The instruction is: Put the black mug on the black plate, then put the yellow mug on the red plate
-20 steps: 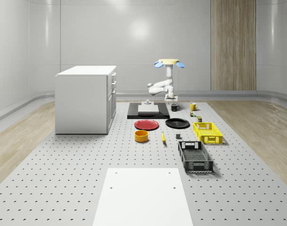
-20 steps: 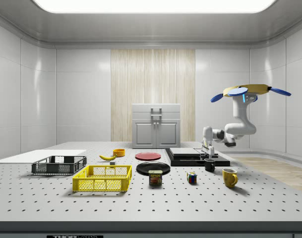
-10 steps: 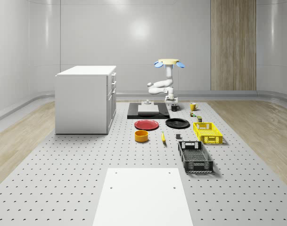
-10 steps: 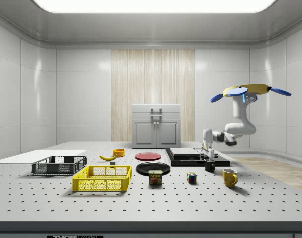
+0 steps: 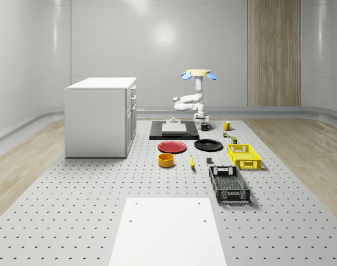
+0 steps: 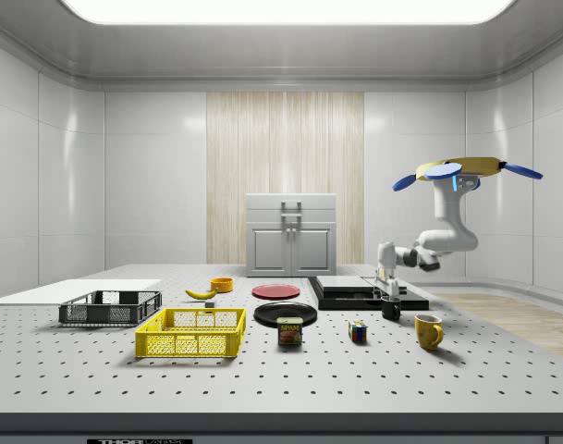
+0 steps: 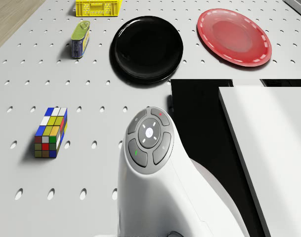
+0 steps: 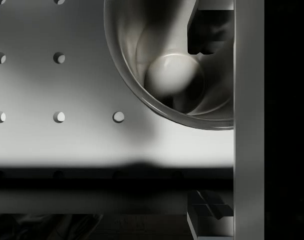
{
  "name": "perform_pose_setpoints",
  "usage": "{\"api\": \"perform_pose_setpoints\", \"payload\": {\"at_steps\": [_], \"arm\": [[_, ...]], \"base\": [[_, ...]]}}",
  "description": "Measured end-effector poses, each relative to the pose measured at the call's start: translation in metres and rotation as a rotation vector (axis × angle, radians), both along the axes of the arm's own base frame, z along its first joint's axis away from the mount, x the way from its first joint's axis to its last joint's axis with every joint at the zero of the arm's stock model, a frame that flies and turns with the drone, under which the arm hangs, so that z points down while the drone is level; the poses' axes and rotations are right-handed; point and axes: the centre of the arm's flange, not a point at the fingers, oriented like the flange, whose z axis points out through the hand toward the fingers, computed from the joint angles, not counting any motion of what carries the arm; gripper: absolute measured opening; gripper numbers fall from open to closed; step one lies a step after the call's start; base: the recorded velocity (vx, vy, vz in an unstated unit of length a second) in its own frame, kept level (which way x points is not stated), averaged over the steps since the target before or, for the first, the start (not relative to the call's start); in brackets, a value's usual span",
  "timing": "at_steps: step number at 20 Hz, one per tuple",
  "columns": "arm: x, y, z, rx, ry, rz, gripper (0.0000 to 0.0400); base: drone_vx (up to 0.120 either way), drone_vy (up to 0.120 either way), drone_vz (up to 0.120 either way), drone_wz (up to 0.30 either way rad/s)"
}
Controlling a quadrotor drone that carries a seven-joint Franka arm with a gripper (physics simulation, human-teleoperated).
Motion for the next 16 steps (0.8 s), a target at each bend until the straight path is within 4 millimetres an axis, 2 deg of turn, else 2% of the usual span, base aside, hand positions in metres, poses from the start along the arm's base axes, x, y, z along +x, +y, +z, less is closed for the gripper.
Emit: {"api": "perform_pose_setpoints", "payload": {"at_steps": [7, 8, 9, 11, 13, 16], "arm": [[0.0019, 0.0, 0.0033, 0.0, 0.0, 0.0, 0.04], [0.002, 0.0, 0.0041, 0.0, 0.0, 0.0, 0.0377], [0.0021, 0.0, 0.0046, 0.0, 0.0, 0.0, 0.0318], [0.0022, 0.0, 0.0055, 0.0, 0.0, 0.0, 0.0236], [0.0023, 0.0, 0.006, 0.0, 0.0, 0.0, 0.0187], [0.0023, 0.0, 0.0064, 0.0, 0.0, 0.0, 0.0146]], "base": [[0.0, 0.0, 0.0, 0.0], [0.0, 0.0, 0.0, 0.0], [0.0, 0.0, 0.0, 0.0], [0.0, 0.0, 0.0, 0.0], [0.0, 0.0, 0.0, 0.0], [0.0, 0.0, 0.0, 0.0]]}}
